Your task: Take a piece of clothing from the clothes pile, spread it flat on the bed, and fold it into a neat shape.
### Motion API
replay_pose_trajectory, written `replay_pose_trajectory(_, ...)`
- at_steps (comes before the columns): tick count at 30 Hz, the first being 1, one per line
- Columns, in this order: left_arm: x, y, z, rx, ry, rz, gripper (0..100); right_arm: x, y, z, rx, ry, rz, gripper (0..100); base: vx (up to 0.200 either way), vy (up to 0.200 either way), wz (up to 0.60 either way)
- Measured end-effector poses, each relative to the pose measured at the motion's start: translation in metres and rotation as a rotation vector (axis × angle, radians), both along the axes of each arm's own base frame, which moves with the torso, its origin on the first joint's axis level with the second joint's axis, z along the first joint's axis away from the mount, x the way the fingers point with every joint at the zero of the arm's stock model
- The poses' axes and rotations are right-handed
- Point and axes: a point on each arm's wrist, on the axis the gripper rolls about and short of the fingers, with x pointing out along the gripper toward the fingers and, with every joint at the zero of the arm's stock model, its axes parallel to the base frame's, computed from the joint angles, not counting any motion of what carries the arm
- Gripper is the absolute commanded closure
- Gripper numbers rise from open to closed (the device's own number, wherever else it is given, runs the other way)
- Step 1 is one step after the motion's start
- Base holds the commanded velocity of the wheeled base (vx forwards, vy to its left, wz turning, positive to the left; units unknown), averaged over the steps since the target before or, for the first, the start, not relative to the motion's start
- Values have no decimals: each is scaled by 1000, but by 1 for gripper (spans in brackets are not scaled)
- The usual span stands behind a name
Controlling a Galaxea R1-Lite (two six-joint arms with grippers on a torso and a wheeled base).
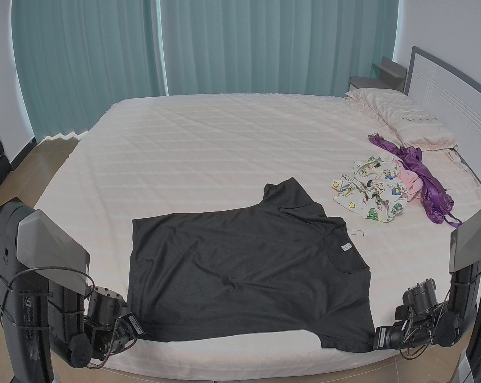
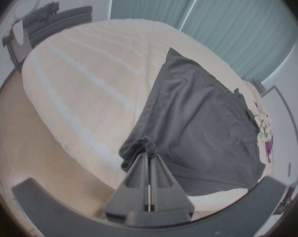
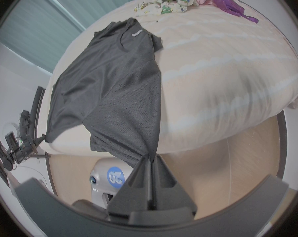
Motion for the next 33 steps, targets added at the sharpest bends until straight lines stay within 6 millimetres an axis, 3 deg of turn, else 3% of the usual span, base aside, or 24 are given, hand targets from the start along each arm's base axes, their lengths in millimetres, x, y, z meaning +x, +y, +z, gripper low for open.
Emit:
replay_pose_trajectory(12, -8, 11, 12, 162, -23, -18, 100, -20, 9, 15, -47, 76, 128, 100, 0, 0, 0)
replay_pose_trajectory(20, -19, 17, 15, 213, 87, -26, 100, -23, 12, 19, -49, 64, 150, 100, 0, 0, 0)
replay_pose_trajectory(33, -47, 3, 21, 216, 262, -186, 100, -38, 7, 22, -123, 161, 219, 100, 0, 0, 0)
